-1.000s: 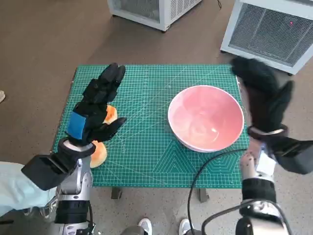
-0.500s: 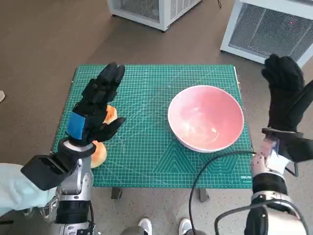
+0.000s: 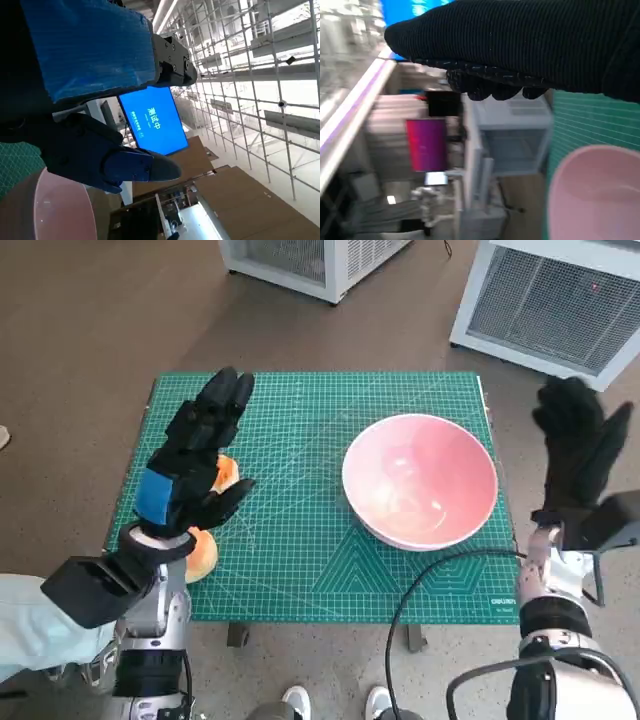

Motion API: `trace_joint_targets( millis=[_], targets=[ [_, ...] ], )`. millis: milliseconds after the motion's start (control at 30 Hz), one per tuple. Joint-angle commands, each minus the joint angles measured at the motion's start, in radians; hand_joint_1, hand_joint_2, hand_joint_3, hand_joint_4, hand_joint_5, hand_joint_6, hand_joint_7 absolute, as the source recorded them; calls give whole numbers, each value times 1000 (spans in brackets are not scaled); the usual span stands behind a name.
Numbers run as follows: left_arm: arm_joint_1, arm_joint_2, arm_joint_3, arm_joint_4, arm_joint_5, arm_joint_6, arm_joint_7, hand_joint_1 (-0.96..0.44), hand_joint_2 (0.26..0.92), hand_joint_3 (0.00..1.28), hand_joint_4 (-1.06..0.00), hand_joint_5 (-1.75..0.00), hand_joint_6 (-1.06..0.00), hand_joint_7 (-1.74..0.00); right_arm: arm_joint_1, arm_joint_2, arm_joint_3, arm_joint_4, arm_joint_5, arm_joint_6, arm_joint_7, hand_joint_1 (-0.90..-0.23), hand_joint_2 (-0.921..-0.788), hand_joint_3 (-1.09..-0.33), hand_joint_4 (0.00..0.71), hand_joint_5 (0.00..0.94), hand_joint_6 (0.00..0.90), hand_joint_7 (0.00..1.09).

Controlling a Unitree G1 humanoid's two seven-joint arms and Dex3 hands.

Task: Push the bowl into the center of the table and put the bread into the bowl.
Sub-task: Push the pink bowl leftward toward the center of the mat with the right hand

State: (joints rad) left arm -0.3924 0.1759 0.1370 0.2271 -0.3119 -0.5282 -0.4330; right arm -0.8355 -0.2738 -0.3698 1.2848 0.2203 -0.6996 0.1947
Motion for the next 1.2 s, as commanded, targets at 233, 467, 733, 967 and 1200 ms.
trace_joint_targets(
  millis=[233, 467, 733, 967, 1200],
  targets=[
    [2, 8, 14, -20, -12, 9, 1, -581, 921, 251, -241, -2, -255, -186, -2, 42, -14, 39, -12, 132, -17, -623, -921, -915, 153, 20, 72, 476],
    [13, 17, 24, -42, -18, 24, 1, -581, 921, 253, -241, -2, -257, -192, -9, 72, -26, 44, -14, 182, -24, -599, -921, -931, 156, 17, 83, 475],
    [32, 23, 33, -82, -15, 47, 9, -580, 921, 255, -239, -1, -252, -199, -25, 111, -47, 46, 4, 222, -6, -636, -921, -918, 153, 10, 93, 466],
    [51, 27, 37, -118, -3, 64, 23, -568, 921, 258, -238, 0, -246, -209, -42, 143, -67, 48, 11, 242, 3, -659, -921, -918, 142, 2, 113, 466],
    [76, 34, 41, -164, 12, 85, 45, -564, 921, 261, -236, 0, -238, -222, -64, 172, -72, 50, 9, 257, 2, -611, -921, -953, 149, 5, 131, 456]
  ],
)
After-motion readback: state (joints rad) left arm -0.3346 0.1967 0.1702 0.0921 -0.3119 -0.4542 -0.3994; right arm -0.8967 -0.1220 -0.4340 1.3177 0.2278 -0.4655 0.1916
